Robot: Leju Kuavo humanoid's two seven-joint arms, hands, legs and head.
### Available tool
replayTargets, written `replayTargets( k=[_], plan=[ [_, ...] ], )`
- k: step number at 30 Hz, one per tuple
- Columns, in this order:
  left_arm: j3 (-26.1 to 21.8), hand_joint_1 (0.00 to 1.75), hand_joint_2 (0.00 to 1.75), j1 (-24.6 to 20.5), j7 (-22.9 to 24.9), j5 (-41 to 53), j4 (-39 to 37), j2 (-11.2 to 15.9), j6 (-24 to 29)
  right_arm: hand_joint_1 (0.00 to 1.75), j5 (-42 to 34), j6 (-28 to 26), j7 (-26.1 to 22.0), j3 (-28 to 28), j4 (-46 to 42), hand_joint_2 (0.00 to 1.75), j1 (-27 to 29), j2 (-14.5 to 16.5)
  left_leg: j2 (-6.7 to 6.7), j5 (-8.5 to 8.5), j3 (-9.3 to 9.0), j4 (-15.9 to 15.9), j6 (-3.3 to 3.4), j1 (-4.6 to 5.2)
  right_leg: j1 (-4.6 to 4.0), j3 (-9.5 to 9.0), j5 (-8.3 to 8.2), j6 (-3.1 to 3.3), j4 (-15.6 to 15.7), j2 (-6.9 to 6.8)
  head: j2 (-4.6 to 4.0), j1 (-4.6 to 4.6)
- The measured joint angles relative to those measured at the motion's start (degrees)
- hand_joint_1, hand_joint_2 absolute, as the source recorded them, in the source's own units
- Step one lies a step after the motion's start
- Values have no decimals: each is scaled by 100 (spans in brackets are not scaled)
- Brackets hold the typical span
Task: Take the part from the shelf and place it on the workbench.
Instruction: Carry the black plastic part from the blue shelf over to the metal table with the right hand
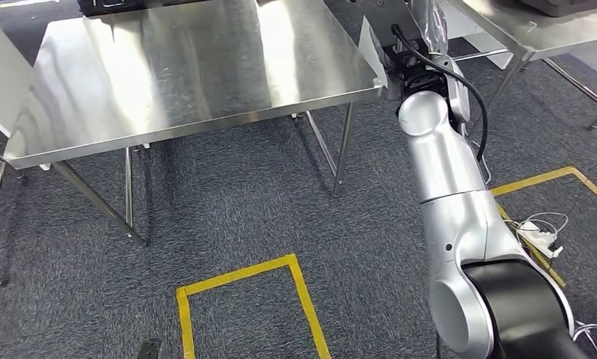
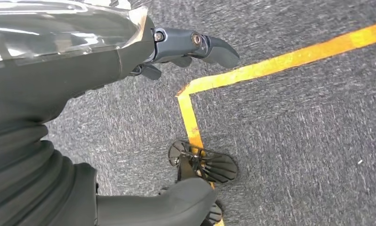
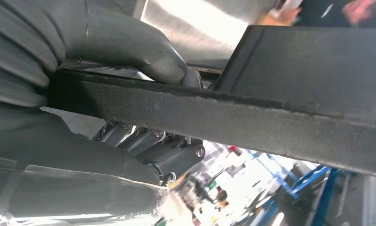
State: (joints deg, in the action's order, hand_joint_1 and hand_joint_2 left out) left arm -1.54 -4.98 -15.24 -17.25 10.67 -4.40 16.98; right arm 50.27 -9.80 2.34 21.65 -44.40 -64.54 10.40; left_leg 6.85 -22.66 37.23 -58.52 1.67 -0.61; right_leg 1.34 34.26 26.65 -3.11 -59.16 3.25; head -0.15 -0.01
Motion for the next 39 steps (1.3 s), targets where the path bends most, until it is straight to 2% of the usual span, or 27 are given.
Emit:
replayTargets(
  k=[1,2,3,5,7,9,10,11,12,14,15,16,18,19,20,22,24,25,26,27,29,31,33,34,36,37,39],
  plan=[
    [-6,0,175,5,-1,-4,0,-1,0,175,20,-5,-2,9,3,175,-1,2,54,13,18,8,-36,-3,-14,-31,-17,38,60,3,0,-3],
    [-13,0,175,14,-3,-10,0,0,-1,175,55,-19,-3,22,6,175,-2,9,108,31,35,25,-74,-13,-26,-42,-33,81,68,-64,0,-3],
    [-20,0,175,27,-7,-17,-1,4,-2,175,99,-42,-4,40,8,175,-6,20,93,33,52,26,-107,-24,-17,-51,-52,127,84,-122,0,-4],
    [-31,0,175,47,-26,-36,-2,5,-9,175,198,-90,-5,88,13,175,-22,56,-193,-109,162,-184,-173,-17,11,-72,-85,236,124,-236,0,-26],
    [-35,0,175,42,-49,-56,-1,-1,-18,175,276,-111,-5,129,28,175,-39,84,-552,-475,475,-868,-223,-17,0,-83,-85,314,141,-353,0,-49],
    [-37,0,175,36,-65,-72,-1,-6,-22,175,330,-115,0,161,58,175,-37,89,-639,-739,820,-1574,-258,-42,-26,-90,-71,341,139,-496,0,-49],
    [-38,0,175,37,-69,-76,-2,-8,-21,175,346,-115,3,175,76,175,-33,93,-651,-723,866,-1662,-267,-49,-33,-92,-65,347,138,-569,0,-51],
    [-39,0,175,39,-73,-78,-2,-7,-21,175,356,-116,5,191,91,175,-31,99,-680,-603,786,-1504,-269,-54,-37,-98,-58,349,138,-639,0,-52],
    [-41,0,175,39,-74,-79,-2,-3,-21,175,362,-118,6,204,100,175,-33,107,-748,-416,589,-1136,-262,-55,-41,-108,-47,345,137,-708,0,-52],
    [-43,0,175,33,-77,-80,-1,3,-22,175,366,-121,7,224,107,175,-51,116,-1006,-131,153,-329,-219,-28,-85,-132,-14,310,132,-830,0,-55],
    [-45,0,175,29,-78,-80,0,4,-23,175,367,-122,6,231,110,175,-64,119,-1080,-72,31,-99,-189,-10,-114,-141,2,288,131,-885,0,-51],
    [-50,0,175,25,-79,-79,0,4,-24,175,368,-122,5,237,115,175,-77,122,-1092,-68,-3,-13,-156,11,-143,-150,16,264,133,-943,0,-43],
    [-68,0,175,27,-80,-78,-1,1,-25,175,371,-123,7,245,127,175,-92,138,-930,-46,7,10,-82,19,-167,-159,45,210,137,-1039,0,-28],
    [-80,0,175,30,-81,-78,-1,-7,-24,175,373,-124,8,249,131,175,-95,146,-860,-27,1,33,-42,13,-156,-146,84,182,96,-974,0,-24],
    [-93,0,175,31,-82,-78,-1,-10,-22,175,376,-125,10,249,134,175,-100,149,-798,-4,-8,56,1,0,-142,-86,164,169,-41,-831,0,-23],
    [-117,0,175,23,-85,-78,0,-14,-20,175,393,-125,11,250,150,175,-104,138,-670,23,-14,78,58,-16,-91,210,457,178,-689,-480,0,-16],
    [-129,0,175,17,-85,-78,-1,-15,-19,175,427,-124,15,250,185,175,-87,115,-503,28,-7,76,74,-20,-70,593,729,163,-1474,-359,0,-13],
    [-130,0,175,21,-85,-75,-2,-19,-15,175,448,-124,20,250,205,175,-74,105,-411,30,-7,74,73,-21,-64,686,754,129,-1643,-347,0,-12],
    [-131,0,175,26,-84,-71,-2,-21,-11,175,464,-126,24,249,222,175,-65,99,-322,34,-7,71,68,-25,-60,660,679,81,-1562,-335,0,-11],
    [-131,0,175,30,-83,-66,-2,-23,-8,175,478,-128,27,249,234,175,-63,97,-237,38,-7,67,59,-30,-44,522,523,26,-1246,-298,0,-10],
    [-132,0,175,30,-82,-59,-2,-21,-7,175,493,-134,27,249,250,175,-77,93,-89,43,9,40,20,-32,10,151,178,-48,-399,-68,0,-9],
    [-134,0,175,34,-84,-58,-2,-17,-10,175,514,-128,-8,253,265,175,-90,96,23,54,51,25,-50,-33,17,-41,24,-4,27,86,0,-15],
    [-136,0,175,58,-88,-57,-2,-14,-17,175,530,-102,-70,259,278,175,-88,109,92,82,99,38,-137,-53,-8,-55,-2,108,43,15,0,-20],
    [-137,0,175,74,-90,-54,-3,-9,-19,175,527,-90,-90,261,280,175,-87,121,16,71,125,17,-174,-54,-2,-54,-20,156,49,-18,0,-25],
    [-139,0,175,88,-92,-32,-2,3,-20,175,513,-79,-105,258,281,175,-93,137,-306,-114,264,-267,-222,-44,26,-65,-50,262,73,-94,0,-43],
    [-139,0,175,83,-92,-9,-2,5,-20,175,506,-73,-106,254,281,175,-96,139,-487,-286,396,-571,-239,-42,4,-68,-50,300,73,-129,0,-49],
    [-137,0,175,69,-90,38,-2,5,-21,175,496,-52,-111,249,287,175,-89,132,-622,-608,717,-1296,-266,-60,-35,-67,-45,342,71,-204,0,-53]
  ],
)
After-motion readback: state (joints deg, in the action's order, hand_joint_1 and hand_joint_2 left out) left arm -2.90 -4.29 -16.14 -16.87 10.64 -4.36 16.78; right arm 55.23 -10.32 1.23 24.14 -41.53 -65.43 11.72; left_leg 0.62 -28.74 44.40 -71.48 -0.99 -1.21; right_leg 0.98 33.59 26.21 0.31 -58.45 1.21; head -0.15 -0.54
